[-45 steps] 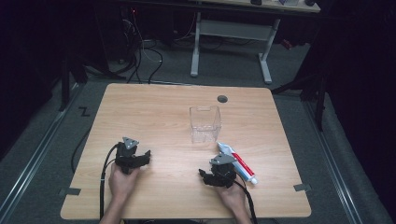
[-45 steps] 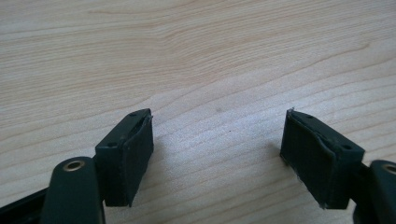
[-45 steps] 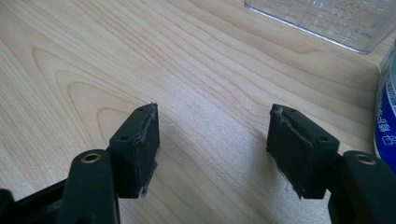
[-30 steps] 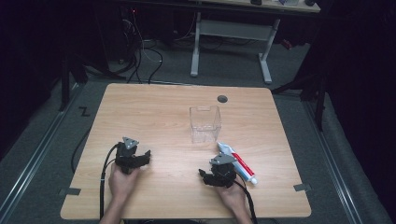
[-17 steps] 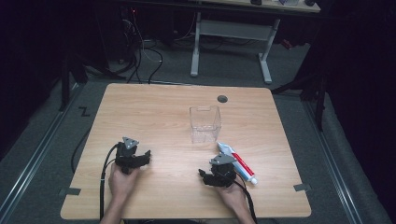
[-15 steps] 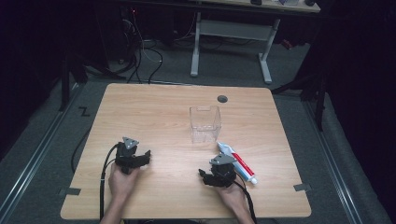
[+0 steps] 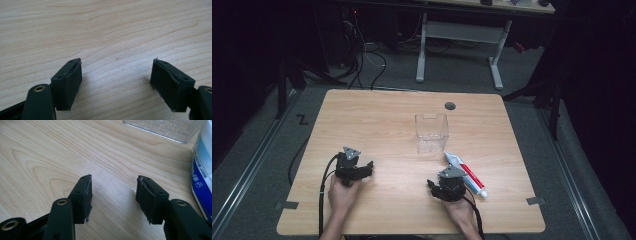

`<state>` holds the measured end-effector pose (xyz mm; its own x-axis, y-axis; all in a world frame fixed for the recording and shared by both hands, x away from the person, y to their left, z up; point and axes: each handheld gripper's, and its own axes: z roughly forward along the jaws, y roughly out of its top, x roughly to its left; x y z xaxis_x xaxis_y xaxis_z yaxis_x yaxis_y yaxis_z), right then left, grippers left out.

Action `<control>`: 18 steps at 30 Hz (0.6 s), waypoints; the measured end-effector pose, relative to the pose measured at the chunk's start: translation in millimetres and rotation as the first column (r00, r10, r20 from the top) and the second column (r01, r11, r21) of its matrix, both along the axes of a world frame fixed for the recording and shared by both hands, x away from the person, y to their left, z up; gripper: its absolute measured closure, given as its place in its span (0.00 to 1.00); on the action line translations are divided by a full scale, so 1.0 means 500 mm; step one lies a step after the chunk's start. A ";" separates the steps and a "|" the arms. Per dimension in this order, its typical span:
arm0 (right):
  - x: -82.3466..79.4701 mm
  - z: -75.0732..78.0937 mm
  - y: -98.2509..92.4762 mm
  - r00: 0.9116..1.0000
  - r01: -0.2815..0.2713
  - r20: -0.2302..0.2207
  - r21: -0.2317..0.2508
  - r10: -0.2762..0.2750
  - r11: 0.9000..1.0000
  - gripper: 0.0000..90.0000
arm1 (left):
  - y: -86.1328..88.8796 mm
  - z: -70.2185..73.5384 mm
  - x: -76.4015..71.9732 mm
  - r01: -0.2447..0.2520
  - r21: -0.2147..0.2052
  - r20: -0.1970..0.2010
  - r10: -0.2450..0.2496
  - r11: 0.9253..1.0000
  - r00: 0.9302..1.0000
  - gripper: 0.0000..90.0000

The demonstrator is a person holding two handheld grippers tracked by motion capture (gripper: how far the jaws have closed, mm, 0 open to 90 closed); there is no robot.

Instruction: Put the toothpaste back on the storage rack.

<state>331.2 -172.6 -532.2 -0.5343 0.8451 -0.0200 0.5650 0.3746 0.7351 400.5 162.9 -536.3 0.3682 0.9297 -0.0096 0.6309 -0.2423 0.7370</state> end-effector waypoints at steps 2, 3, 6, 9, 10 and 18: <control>-0.001 0.000 -0.001 1.000 0.001 -0.002 0.001 -0.001 1.000 0.52 | 0.000 0.000 0.000 0.000 0.000 0.000 0.000 1.000 1.000 0.29; -0.004 0.000 -0.002 1.000 0.000 -0.006 0.011 0.000 1.000 0.53 | 0.000 0.000 0.000 -0.001 -0.001 0.000 0.001 1.000 1.000 0.29; -0.007 0.001 -0.004 1.000 0.000 -0.009 0.029 0.001 1.000 0.54 | 0.000 0.000 0.000 -0.001 0.000 0.000 0.001 1.000 1.000 0.29; -0.010 0.002 -0.007 1.000 0.002 -0.014 0.038 -0.002 0.999 0.54 | 0.000 0.000 0.000 0.000 0.000 0.000 0.000 1.000 1.000 0.29; -0.011 0.002 -0.008 1.000 0.004 -0.015 0.038 -0.004 0.999 0.54 | 0.000 0.000 0.000 0.000 0.000 0.000 0.000 1.000 1.000 0.29; -0.021 0.009 -0.016 1.000 -0.004 -0.001 0.060 0.004 0.998 0.54 | 0.000 0.000 0.000 0.000 0.000 0.000 0.000 1.000 1.000 0.29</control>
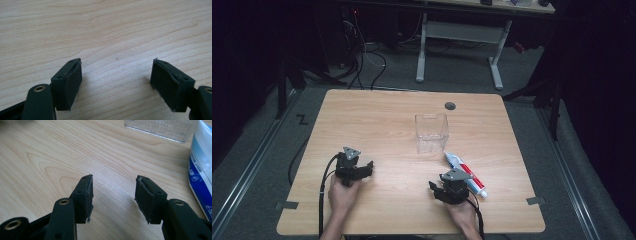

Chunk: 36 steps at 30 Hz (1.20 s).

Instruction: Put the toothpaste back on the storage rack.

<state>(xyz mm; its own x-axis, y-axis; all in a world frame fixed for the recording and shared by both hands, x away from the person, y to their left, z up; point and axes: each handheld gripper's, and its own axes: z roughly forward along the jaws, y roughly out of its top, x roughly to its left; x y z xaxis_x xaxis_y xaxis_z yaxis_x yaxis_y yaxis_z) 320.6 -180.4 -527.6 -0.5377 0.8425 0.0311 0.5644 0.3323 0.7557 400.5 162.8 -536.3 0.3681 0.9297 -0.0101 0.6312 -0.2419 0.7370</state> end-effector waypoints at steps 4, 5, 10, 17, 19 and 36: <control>-0.004 0.004 -0.003 1.000 -0.002 0.010 0.011 0.002 1.000 0.54 | 0.000 0.000 0.000 0.000 0.000 0.000 0.000 1.000 1.000 0.29; -0.005 0.005 -0.004 1.000 -0.001 0.008 0.013 0.001 1.000 0.54 | 0.000 0.000 0.000 0.000 0.001 0.001 0.000 1.000 1.000 0.29; -0.010 0.009 -0.012 1.000 0.001 0.012 0.013 -0.002 1.000 0.54 | 0.000 0.000 0.000 0.000 0.000 0.000 0.000 1.000 1.000 0.29; -0.018 0.016 -0.022 1.000 0.004 0.013 0.022 -0.004 1.000 0.55 | 0.000 0.000 0.000 0.000 0.000 0.000 0.000 1.000 1.000 0.29; -0.021 0.018 -0.027 1.000 0.003 0.015 0.019 -0.003 1.000 0.55 | 0.000 0.000 0.000 0.000 0.000 0.000 0.000 1.000 1.000 0.29; -0.035 0.034 -0.059 0.999 0.032 0.027 0.021 -0.032 0.999 0.56 | 0.000 0.000 0.000 -0.001 0.000 0.001 0.001 1.000 1.000 0.28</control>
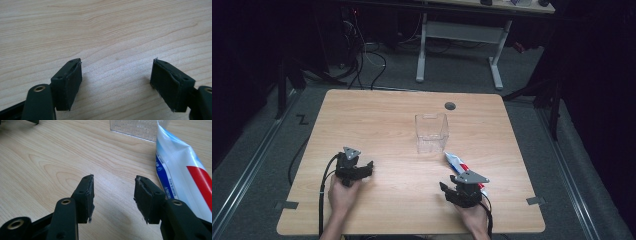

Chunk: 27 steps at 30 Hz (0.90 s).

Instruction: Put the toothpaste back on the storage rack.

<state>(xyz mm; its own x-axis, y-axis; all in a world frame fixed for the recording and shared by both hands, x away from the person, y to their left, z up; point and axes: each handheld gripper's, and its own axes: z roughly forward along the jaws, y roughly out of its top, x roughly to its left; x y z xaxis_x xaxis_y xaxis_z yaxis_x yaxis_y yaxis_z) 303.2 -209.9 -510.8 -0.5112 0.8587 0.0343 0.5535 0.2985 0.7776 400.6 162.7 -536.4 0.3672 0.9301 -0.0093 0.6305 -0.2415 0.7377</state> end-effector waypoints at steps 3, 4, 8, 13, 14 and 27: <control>-0.003 0.005 -0.009 1.000 0.016 0.005 0.005 -0.016 1.000 0.56 | 0.000 0.000 0.000 0.000 0.000 0.000 0.000 1.000 1.000 0.28; -0.005 0.005 -0.011 1.000 0.023 0.007 0.006 -0.023 1.000 0.56 | 0.000 0.000 0.000 0.000 0.000 0.000 0.000 1.000 1.000 0.28; -0.007 0.007 -0.019 0.999 0.035 0.013 0.003 -0.035 0.999 0.56 | 0.000 0.000 0.000 0.000 0.000 0.000 0.000 1.000 1.000 0.28; -0.011 0.014 -0.031 0.999 0.049 0.023 0.001 -0.049 0.999 0.56 | 0.000 0.000 0.000 0.000 0.000 0.000 0.000 1.000 1.000 0.28; -0.011 0.017 -0.034 0.998 0.053 0.028 0.000 -0.053 0.999 0.56 | 0.000 0.000 0.000 0.000 0.000 0.000 0.000 1.000 1.000 0.28; 0.008 0.042 -0.048 0.997 0.061 0.039 -0.020 -0.061 0.998 0.56 | 0.000 0.000 0.000 0.000 0.000 0.000 0.000 1.000 1.000 0.28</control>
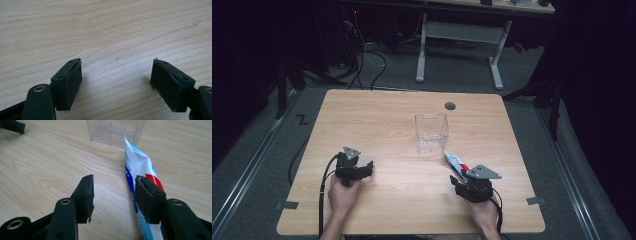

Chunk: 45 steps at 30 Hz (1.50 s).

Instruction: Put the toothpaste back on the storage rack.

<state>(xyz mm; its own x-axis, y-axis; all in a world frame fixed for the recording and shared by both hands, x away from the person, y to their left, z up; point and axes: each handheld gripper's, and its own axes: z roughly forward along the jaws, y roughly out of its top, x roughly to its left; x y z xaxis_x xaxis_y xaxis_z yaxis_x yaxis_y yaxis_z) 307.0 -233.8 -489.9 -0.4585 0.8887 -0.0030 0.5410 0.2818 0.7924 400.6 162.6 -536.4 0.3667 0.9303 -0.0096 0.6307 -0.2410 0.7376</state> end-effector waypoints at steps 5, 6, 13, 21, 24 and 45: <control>0.011 0.005 0.002 1.000 -0.006 -0.014 -0.013 0.006 1.000 0.55 | 0.000 0.000 0.000 0.000 0.000 0.000 0.000 1.000 1.000 0.28; 0.015 0.005 0.004 1.000 -0.010 -0.019 -0.020 0.010 1.000 0.55 | 0.000 0.000 0.000 0.000 0.000 0.000 0.000 1.000 1.000 0.28; 0.022 0.003 0.009 0.999 -0.016 -0.033 -0.031 0.015 0.999 0.55 | 0.000 0.000 0.000 0.000 -0.001 0.000 0.000 1.000 1.000 0.28; 0.033 0.000 0.016 0.999 -0.015 -0.041 -0.037 0.013 0.999 0.54 | 0.000 0.000 0.000 0.000 0.000 0.000 0.000 1.000 1.000 0.28; 0.044 0.003 0.021 0.999 -0.010 -0.035 -0.044 0.009 0.999 0.53 | 0.000 0.000 0.000 0.000 0.000 0.000 0.000 1.000 1.000 0.28; 0.121 0.024 0.014 0.998 0.008 -0.064 -0.143 -0.018 0.990 0.49 | 0.000 0.000 0.000 0.001 -0.001 -0.001 -0.001 1.000 1.000 0.28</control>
